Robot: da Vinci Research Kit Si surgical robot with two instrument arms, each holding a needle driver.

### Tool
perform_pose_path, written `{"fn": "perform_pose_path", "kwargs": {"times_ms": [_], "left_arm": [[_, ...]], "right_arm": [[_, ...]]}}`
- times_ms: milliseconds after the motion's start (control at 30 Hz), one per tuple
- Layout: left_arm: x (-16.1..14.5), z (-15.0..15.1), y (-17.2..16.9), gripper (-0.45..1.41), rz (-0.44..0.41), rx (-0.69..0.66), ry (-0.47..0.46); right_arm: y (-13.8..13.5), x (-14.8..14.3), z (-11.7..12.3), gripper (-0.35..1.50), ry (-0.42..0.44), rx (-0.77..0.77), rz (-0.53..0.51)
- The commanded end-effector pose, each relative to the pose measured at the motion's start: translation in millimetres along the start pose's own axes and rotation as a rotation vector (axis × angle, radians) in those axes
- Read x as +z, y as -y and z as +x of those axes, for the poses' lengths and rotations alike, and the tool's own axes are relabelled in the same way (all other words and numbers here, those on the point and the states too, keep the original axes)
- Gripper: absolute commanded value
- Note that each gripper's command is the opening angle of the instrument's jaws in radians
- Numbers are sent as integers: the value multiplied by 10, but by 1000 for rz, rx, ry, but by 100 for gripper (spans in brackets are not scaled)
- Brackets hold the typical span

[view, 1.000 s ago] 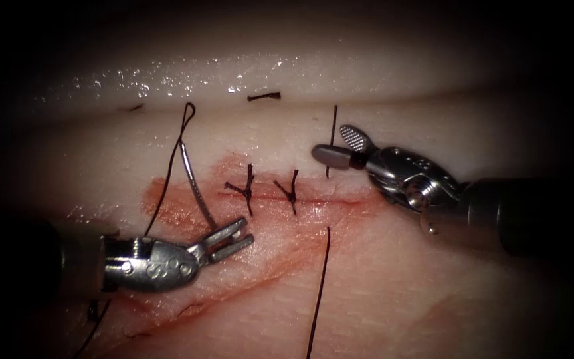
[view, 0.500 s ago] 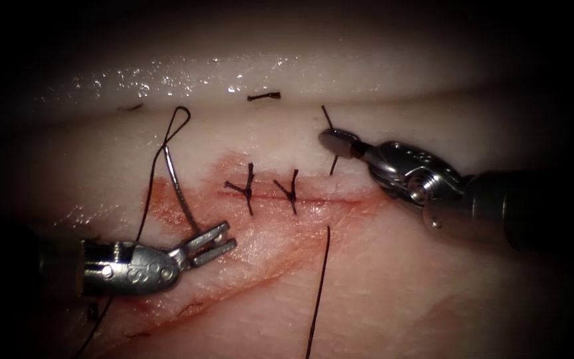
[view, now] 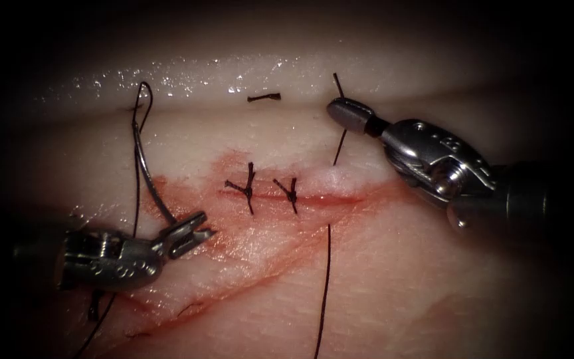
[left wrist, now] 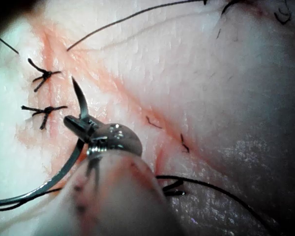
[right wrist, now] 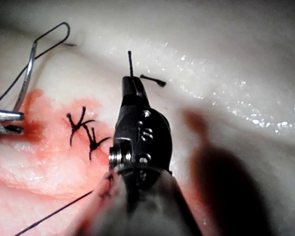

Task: Wound Closure

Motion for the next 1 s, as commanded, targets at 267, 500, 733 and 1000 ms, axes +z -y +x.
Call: {"fn": "perform_pose_path", "kwargs": {"times_ms": [267,500,733,1000], "left_arm": [[-5,-35,30,111,23,-112,104],[-9,-19,29,138,-37,-328,42],[-25,20,11,140,-207,-357,21],[-16,73,-15,120,-238,-34,-81]], "right_arm": [[-7,-1,2,115,-111,-57,34],[-13,-18,15,122,-87,-429,-43],[-16,-44,20,133,-78,-669,-14],[19,-79,11,127,-83,-669,84]]}}
